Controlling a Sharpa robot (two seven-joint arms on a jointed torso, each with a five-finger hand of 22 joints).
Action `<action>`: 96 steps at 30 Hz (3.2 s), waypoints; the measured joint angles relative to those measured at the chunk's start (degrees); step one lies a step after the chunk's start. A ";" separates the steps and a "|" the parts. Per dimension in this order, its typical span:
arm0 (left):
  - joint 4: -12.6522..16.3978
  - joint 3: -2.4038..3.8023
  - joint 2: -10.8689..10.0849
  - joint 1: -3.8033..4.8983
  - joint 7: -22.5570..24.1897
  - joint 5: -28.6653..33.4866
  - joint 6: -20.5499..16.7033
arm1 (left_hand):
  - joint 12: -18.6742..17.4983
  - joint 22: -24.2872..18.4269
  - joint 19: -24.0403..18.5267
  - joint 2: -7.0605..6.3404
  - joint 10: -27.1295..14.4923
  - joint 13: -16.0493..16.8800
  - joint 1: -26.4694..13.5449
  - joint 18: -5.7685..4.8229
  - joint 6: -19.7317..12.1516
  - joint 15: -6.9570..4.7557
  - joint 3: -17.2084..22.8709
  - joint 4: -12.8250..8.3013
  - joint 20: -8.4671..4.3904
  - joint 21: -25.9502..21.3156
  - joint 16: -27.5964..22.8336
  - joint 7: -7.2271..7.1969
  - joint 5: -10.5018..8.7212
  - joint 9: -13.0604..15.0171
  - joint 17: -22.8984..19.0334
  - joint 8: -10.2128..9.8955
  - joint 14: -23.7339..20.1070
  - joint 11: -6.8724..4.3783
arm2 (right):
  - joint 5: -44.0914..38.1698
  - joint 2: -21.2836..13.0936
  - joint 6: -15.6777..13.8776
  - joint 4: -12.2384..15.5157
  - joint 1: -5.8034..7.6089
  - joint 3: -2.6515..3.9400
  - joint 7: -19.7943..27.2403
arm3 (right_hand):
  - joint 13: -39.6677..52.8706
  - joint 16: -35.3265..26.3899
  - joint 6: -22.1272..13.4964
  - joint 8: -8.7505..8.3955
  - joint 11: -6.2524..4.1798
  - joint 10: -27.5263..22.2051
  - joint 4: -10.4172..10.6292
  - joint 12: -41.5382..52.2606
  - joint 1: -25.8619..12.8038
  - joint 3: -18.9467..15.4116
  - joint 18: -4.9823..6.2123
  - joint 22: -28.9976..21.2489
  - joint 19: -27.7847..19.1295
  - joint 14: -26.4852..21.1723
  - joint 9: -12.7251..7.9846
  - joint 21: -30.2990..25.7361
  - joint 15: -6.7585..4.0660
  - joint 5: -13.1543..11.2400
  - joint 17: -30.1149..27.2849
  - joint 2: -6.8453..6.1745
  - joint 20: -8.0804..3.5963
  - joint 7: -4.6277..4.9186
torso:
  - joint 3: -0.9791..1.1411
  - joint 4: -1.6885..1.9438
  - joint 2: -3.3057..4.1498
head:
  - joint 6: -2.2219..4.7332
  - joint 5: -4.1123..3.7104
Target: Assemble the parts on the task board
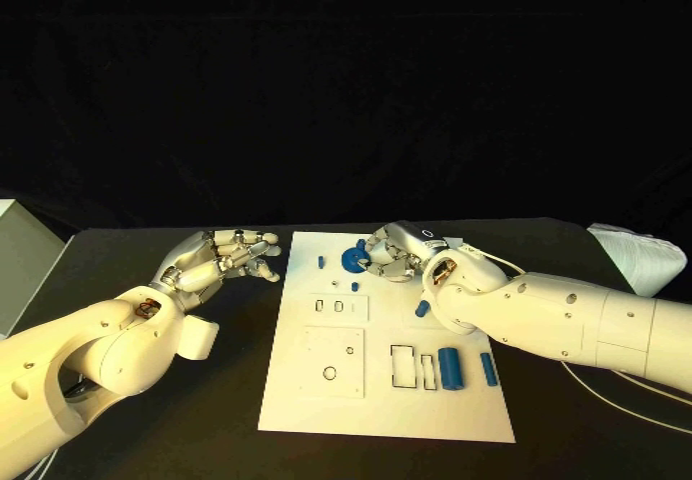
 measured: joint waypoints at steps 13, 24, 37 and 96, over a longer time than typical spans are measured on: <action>-0.71 -0.01 -0.17 -0.01 -0.03 -0.01 0.00 | 0.00 0.06 -0.40 0.00 -0.27 -0.05 0.00 -0.01 -0.28 0.00 0.00 0.00 -0.01 0.00 0.00 -0.11 0.00 0.00 -0.01 0.00 -0.42 -0.14 | 13.52 -9.67 -1.73 6.81 2.78 1.06 5.97 | 0.00 0.00 -0.78 -0.99 0.00 0.00 -5.06 -0.09 7.15 1.40 0.00 -0.01 0.00 0.00 -0.24 0.00 0.41 -7.82 -0.01 -3.00 0.43 0.37 | 0.41 -0.85 -0.17 | 0.63 -0.64; -0.98 0.00 0.06 -0.31 -0.01 -0.02 -0.01 | 0.00 0.11 -0.40 0.00 -0.27 -0.05 0.00 -0.01 -0.28 0.21 0.00 0.00 -0.01 0.00 0.00 -0.11 0.00 -0.01 -0.01 0.00 -0.62 -0.14 | 17.36 -18.63 3.93 7.25 3.35 1.06 10.87 | 0.00 0.00 -0.78 -0.99 0.00 0.00 -7.71 -0.98 11.00 1.80 -0.01 -0.02 0.00 0.00 -0.24 0.00 0.41 -7.77 -0.01 -3.52 0.43 0.37 | 1.08 -1.55 -0.40 | 0.87 -1.31; -1.36 -0.01 0.30 -1.38 0.06 -0.03 -0.02 | 0.00 0.16 -0.61 0.00 -0.27 -0.04 0.00 -0.01 -0.28 0.21 0.00 0.00 0.20 0.22 0.00 -0.11 0.00 0.06 -0.02 0.00 -0.62 -0.14 | 15.03 -22.80 9.30 3.80 3.32 0.76 13.29 | 0.01 0.00 -0.78 -1.22 0.00 0.00 -8.30 -0.98 12.00 1.66 0.00 0.02 0.00 0.00 -0.29 0.00 0.41 -7.03 -0.02 -4.06 0.43 0.36 | 1.41 -1.91 -0.47 | 0.53 -2.03; -1.55 0.00 0.41 -1.64 0.12 -0.17 -0.01 | 0.00 0.38 -0.81 0.00 -0.26 -0.04 0.00 -0.01 -0.28 0.00 0.16 -0.16 0.00 0.51 0.00 -0.11 0.00 0.11 -0.03 0.00 -0.82 -0.14 | 11.54 -17.64 11.07 -0.62 0.10 0.30 11.88 | 0.02 0.00 2.09 -0.08 -0.41 0.01 -6.88 -0.28 10.69 4.20 0.00 0.03 0.01 0.13 -0.04 0.00 -0.94 -5.45 -0.04 -1.70 -0.42 -1.04 | 1.07 -1.77 -0.60 | -1.57 -2.25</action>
